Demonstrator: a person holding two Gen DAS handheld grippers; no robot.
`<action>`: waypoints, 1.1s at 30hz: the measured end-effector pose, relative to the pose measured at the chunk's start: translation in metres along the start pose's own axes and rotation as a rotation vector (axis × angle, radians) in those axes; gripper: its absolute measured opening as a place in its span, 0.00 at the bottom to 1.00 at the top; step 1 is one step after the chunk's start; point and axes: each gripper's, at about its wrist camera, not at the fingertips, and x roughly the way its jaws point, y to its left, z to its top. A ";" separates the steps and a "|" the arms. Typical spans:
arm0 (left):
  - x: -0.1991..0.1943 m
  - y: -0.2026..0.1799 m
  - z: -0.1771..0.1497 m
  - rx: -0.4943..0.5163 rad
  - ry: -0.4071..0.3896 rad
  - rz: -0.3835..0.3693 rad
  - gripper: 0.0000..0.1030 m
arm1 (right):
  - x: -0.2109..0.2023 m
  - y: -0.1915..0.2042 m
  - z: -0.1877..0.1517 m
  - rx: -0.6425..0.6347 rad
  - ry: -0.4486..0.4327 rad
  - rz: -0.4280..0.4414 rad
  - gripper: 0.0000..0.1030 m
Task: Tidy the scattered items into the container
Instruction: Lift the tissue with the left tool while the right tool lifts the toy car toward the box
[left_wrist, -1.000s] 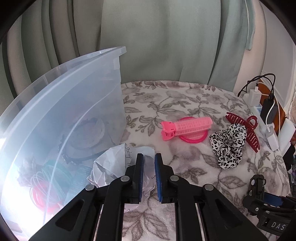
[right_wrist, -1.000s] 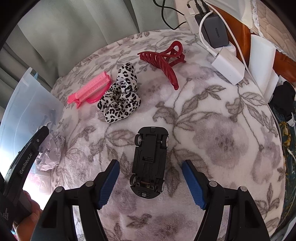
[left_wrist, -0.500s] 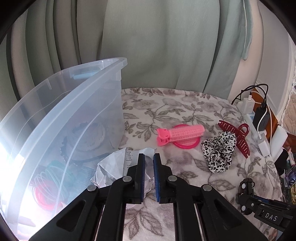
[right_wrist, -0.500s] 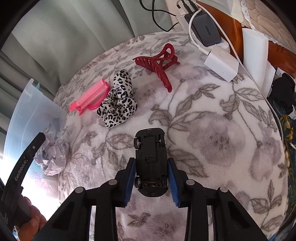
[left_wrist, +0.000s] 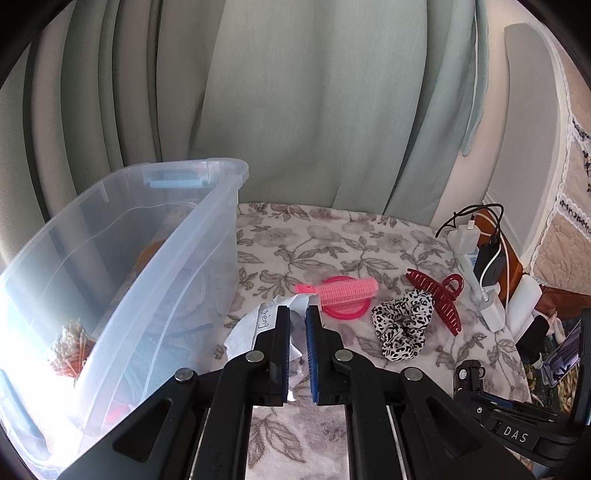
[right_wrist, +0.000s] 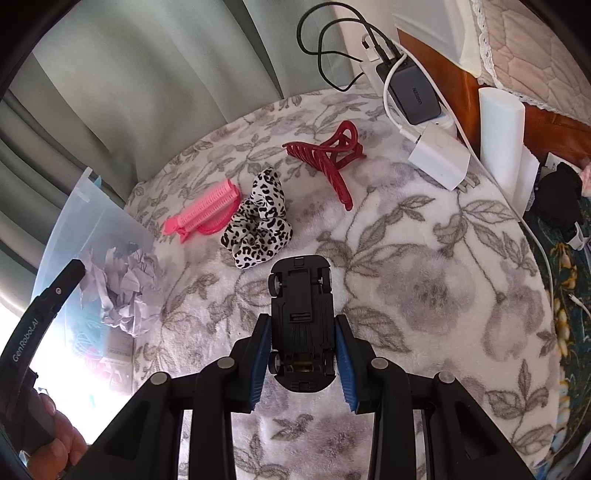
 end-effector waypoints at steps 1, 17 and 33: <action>-0.004 0.000 0.001 -0.001 -0.009 -0.005 0.08 | -0.004 0.001 0.000 -0.001 -0.008 0.002 0.35; -0.087 0.009 0.023 -0.030 -0.179 -0.070 0.08 | -0.074 0.033 -0.006 -0.055 -0.150 0.023 0.35; -0.163 0.035 0.037 -0.089 -0.336 -0.086 0.08 | -0.146 0.065 -0.014 -0.124 -0.296 0.060 0.35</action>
